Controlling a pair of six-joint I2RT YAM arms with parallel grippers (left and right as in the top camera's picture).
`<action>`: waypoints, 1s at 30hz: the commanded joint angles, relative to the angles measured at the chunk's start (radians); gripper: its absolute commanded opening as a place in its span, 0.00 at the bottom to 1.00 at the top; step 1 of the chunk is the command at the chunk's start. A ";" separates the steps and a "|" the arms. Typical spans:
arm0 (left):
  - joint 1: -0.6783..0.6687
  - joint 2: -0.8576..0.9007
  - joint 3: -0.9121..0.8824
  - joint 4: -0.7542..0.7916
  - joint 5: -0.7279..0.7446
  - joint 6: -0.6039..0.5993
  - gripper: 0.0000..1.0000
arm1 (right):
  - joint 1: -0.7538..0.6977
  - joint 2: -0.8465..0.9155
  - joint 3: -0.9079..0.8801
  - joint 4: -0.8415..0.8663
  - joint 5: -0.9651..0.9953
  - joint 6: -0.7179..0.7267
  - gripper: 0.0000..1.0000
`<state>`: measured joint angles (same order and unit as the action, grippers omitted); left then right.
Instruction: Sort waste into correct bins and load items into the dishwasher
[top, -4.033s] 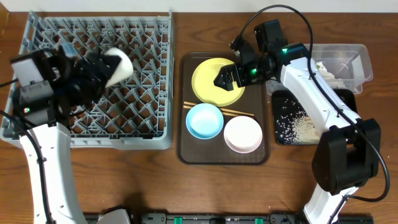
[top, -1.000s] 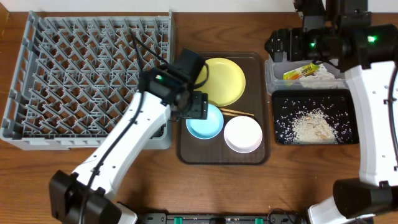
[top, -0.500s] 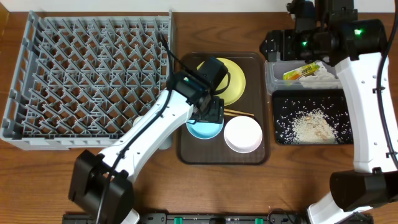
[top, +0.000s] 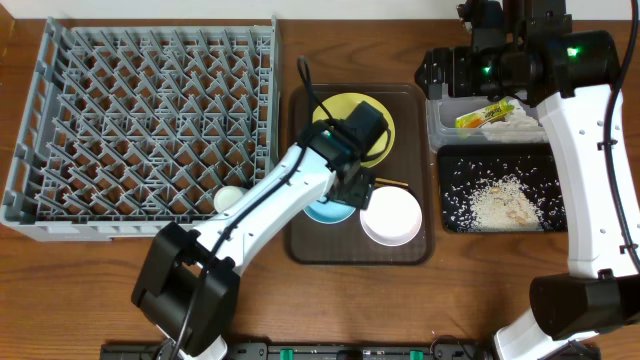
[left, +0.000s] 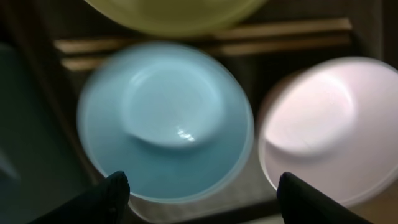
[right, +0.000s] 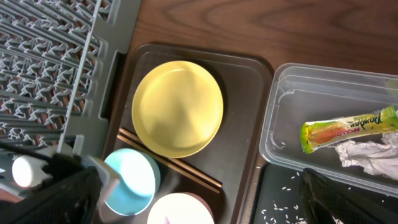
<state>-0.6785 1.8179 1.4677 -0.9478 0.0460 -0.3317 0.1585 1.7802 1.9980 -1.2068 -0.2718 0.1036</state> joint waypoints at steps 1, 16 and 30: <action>0.055 0.000 0.009 0.040 -0.100 0.087 0.77 | 0.006 0.006 0.002 0.002 0.007 0.015 0.99; 0.185 0.104 0.008 0.067 0.026 0.470 0.68 | 0.006 0.006 0.002 -0.006 0.013 0.003 0.99; 0.185 0.223 0.008 0.039 0.025 0.469 0.51 | 0.006 0.006 0.002 -0.009 0.014 0.003 0.99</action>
<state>-0.4980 2.0335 1.4677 -0.9020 0.0689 0.1307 0.1585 1.7802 1.9980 -1.2118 -0.2680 0.1059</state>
